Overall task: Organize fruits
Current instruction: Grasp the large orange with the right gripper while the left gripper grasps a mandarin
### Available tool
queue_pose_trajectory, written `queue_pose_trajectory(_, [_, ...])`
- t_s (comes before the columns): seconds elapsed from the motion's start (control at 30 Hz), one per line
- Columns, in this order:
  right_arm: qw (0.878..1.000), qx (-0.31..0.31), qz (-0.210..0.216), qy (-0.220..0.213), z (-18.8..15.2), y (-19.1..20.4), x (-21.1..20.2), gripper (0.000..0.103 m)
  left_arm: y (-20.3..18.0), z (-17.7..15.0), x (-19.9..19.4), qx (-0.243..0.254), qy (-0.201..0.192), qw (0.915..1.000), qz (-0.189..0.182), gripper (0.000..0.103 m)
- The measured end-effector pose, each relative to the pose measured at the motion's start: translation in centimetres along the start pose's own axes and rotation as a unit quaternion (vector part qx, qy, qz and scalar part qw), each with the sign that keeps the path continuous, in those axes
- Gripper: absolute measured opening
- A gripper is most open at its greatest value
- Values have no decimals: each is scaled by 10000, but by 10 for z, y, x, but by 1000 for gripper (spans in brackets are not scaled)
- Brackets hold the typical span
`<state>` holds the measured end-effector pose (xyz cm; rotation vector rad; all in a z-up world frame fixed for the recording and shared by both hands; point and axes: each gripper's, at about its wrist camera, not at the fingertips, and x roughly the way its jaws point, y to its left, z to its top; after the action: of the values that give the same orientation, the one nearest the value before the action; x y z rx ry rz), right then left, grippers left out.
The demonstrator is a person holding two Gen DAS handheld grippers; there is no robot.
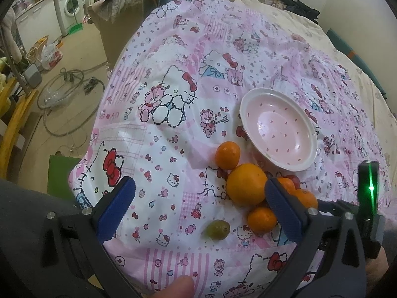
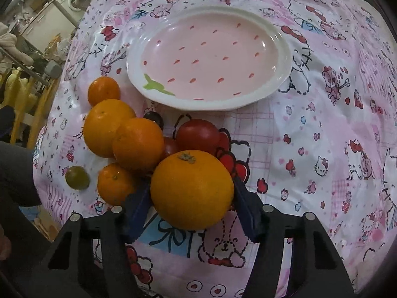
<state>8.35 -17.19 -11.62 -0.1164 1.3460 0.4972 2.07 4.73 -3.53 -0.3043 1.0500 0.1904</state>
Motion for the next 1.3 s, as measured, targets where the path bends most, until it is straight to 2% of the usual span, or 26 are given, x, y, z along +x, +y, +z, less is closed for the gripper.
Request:
queue_pose_trajectory(0.17, [9984, 353, 122, -419, -10, -15, -28, 62, 1, -2, 7, 56, 192, 9998, 99, 103])
queue_pose_trajectory(0.33, [9925, 650, 1, -1032, -19, -29, -65, 62, 0, -4, 28, 102, 754, 9969, 186, 102])
queue_pose_trajectory(0.47, [9889, 953, 70, -1140, -22, -45, -72, 62, -20, 1, 47, 120, 1291, 9915, 76, 102])
queue_pose_trajectory(0.63, [9861, 1110, 145, -1228, -21, -53, -77, 62, -39, 13, 72, -316, 1782, 9834, -101, 96])
queue_pose_trajectory(0.83, [9823, 1279, 221, -1350, -20, -61, -81, 62, -52, 18, 102, -894, 2178, 9719, -56, 96])
queue_pose_trajectory(0.93, [9806, 1348, 264, -1396, -19, -64, -84, 62, -52, 13, 113, -1209, 2348, 9645, 17, 91])
queue_pose_trajectory(1.0, [9795, 1393, 278, -1426, -19, -66, -86, 62, -50, 13, 114, -1358, 2302, 9636, 80, 90])
queue_pose_trajectory(1.1, [9780, 1465, 319, -1454, -17, -69, -86, 62, -49, 12, 118, -1480, 2391, 9595, 167, 83])
queue_pose_trajectory(1.13, [9777, 1481, 320, -1455, -17, -69, -86, 62, -48, 11, 121, -1536, 2442, 9573, 194, 77])
queue_pose_trajectory(1.2, [9774, 1510, 316, -1443, -17, -70, -85, 62, -47, 8, 121, -1598, 2503, 9548, 161, 74])
queue_pose_trajectory(1.27, [9774, 1524, 337, -1427, -17, -71, -84, 62, -53, 5, 121, -1557, 2633, 9520, 67, 64])
queue_pose_trajectory(1.3, [9773, 1534, 349, -1422, -17, -71, -84, 62, -56, 4, 123, -1514, 2696, 9510, 84, 63])
